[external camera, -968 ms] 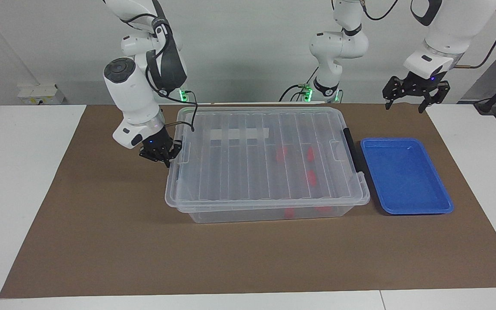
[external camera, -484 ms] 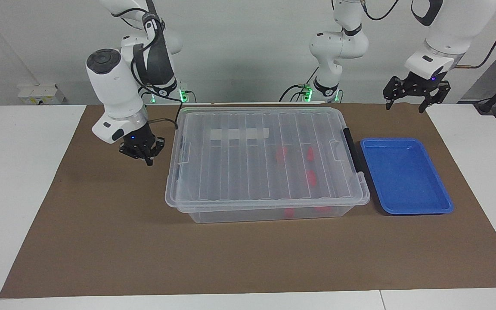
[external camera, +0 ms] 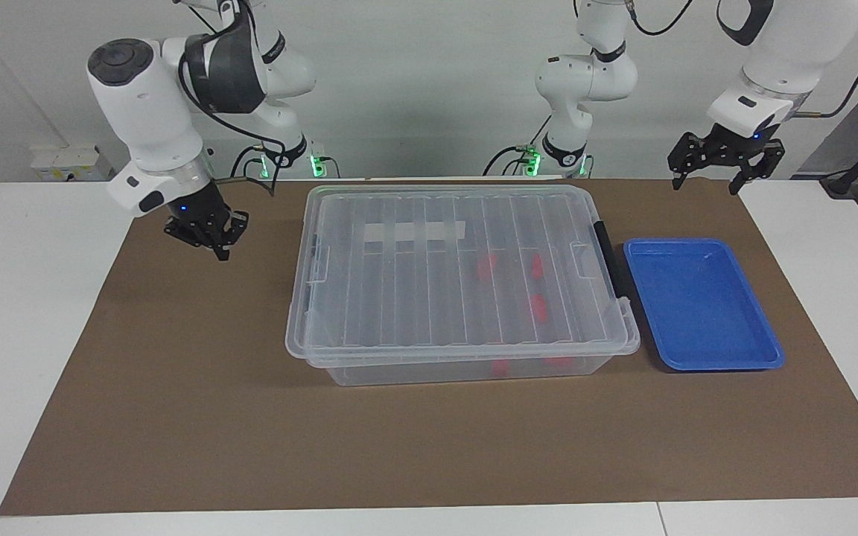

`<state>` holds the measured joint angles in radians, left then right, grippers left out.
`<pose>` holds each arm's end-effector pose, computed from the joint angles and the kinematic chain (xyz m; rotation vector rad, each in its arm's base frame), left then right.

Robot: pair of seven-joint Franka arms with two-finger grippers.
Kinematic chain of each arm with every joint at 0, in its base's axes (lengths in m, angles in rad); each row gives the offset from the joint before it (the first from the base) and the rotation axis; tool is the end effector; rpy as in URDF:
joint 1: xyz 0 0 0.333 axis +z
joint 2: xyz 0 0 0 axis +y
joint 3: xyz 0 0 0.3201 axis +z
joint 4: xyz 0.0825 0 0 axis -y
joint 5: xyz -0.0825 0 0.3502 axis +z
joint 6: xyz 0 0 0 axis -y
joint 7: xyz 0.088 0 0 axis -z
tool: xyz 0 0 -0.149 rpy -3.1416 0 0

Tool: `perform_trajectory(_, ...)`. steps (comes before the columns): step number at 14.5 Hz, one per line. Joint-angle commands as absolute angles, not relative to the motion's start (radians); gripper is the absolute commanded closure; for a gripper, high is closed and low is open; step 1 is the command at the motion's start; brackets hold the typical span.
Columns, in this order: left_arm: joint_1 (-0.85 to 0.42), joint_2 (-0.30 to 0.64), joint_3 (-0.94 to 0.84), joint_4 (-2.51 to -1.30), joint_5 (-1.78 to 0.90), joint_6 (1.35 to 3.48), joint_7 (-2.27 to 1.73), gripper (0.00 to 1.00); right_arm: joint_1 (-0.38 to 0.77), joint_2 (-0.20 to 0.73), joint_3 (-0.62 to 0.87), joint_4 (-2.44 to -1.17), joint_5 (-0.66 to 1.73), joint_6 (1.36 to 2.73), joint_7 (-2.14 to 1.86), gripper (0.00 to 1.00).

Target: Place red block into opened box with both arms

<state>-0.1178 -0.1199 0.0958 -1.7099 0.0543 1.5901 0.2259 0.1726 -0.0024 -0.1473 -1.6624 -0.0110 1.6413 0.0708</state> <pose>0.4836 -0.0001 0.5873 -3.0749 0.3858 0.0074 0.5230 0.0116 0.5536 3.1292 -0.0698 -0.0285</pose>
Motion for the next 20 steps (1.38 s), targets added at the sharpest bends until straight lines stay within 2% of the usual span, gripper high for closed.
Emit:
perform_trajectory(1, -0.114, -0.133, 0.094, -1.729, 0.064, 1.592, 0.216, 0.00, 0.169, -0.034, -0.149, -1.644, -0.006, 1.579, 0.095, 0.00)
perform_trajectory(6, -0.114, -0.133, 0.094, -1.729, 0.064, 1.594, 0.215, 0.00, 0.169, -0.081, -0.140, -1.608, -0.006, 1.473, 0.095, 0.00)
perform_trajectory(9, -0.115, -0.133, 0.094, -1.729, 0.064, 1.594, 0.215, 0.00, 0.167, -0.087, -0.149, -1.617, -0.006, 1.468, 0.095, 0.00)
perform_trajectory(14, -0.115, -0.133, 0.094, -1.729, 0.064, 1.594, 0.215, 0.00, 0.157, -0.060, -0.153, -1.589, -0.055, 1.456, 0.061, 0.00)
perform_trajectory(15, -0.115, -0.133, 0.094, -1.729, 0.064, 1.594, 0.216, 0.00, 0.149, -0.029, -0.172, -1.565, -0.043, 1.460, 0.036, 0.00)
perform_trajectory(16, -0.115, -0.133, 0.094, -1.729, 0.064, 1.592, 0.215, 0.00, 0.108, -0.028, -0.152, -1.568, -0.040, 1.465, 0.032, 0.00)
perform_trajectory(17, -0.115, -0.133, 0.094, -1.729, 0.064, 1.592, 0.215, 0.00, 0.015, -0.025, -0.043, -1.569, -0.040, 1.474, 0.034, 0.00)
perform_trajectory(18, -0.114, -0.133, 0.094, -1.729, 0.064, 1.594, 0.216, 0.00, -0.012, -0.025, -0.008, -1.572, -0.041, 1.489, 0.032, 0.00)
perform_trajectory(20, -0.115, -0.133, 0.094, -1.729, 0.064, 1.594, 0.215, 0.00, 0.064, -0.022, -0.075, -1.566, -0.054, 1.473, 0.032, 0.00)
